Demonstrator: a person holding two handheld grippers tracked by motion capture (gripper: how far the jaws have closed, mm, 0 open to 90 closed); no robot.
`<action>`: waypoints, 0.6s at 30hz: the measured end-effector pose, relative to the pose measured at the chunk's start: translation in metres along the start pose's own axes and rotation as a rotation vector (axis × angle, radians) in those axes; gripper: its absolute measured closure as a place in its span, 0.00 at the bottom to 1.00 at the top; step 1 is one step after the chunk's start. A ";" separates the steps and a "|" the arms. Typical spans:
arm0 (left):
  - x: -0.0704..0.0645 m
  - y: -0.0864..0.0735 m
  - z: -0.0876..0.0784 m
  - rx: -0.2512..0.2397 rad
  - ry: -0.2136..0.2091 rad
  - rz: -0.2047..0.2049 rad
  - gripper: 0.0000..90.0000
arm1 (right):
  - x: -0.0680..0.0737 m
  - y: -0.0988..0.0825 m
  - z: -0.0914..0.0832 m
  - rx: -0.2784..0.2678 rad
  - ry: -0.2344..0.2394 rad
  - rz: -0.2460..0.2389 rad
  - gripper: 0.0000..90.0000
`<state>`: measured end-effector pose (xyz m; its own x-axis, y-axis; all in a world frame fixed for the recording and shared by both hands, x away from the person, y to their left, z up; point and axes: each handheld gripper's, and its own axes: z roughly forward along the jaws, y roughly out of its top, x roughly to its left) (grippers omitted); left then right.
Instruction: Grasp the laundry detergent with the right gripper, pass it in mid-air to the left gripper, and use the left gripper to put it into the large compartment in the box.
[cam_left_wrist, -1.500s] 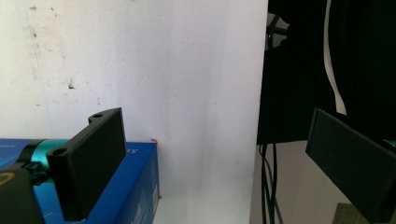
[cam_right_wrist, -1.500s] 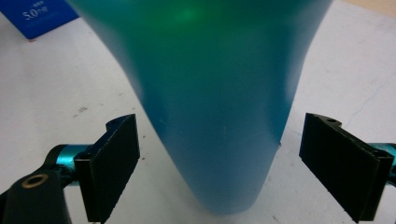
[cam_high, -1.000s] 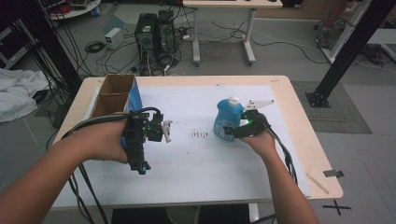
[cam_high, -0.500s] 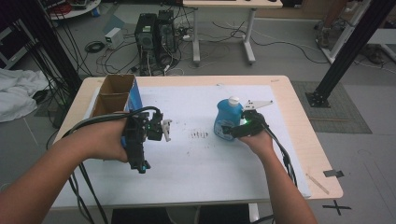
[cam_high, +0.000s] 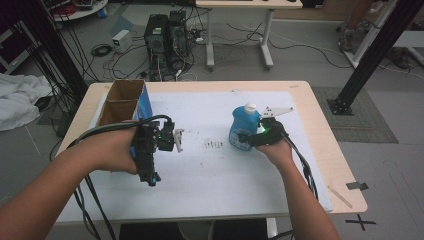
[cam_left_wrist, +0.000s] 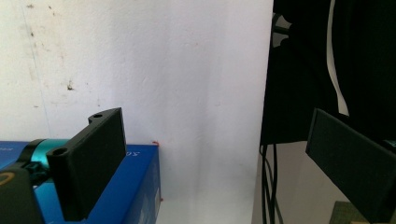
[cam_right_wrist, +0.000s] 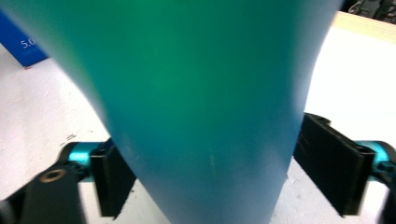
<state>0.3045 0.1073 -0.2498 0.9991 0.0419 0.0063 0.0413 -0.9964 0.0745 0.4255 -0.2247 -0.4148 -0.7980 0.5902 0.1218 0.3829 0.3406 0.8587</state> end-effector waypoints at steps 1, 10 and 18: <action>0.000 0.001 0.000 0.001 -0.002 0.001 0.06 | 0.000 0.000 0.000 0.000 0.002 0.002 0.21; 0.001 0.001 0.001 0.000 -0.004 0.001 0.06 | 0.000 0.000 -0.001 -0.006 0.011 -0.013 0.27; 0.002 0.000 0.002 0.003 -0.006 -0.005 0.06 | 0.000 0.000 -0.001 -0.024 0.012 -0.011 0.30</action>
<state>0.3063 0.1068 -0.2517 0.9989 0.0461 -0.0001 0.0460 -0.9964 0.0712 0.4251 -0.2253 -0.4139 -0.8078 0.5774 0.1186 0.3630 0.3288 0.8719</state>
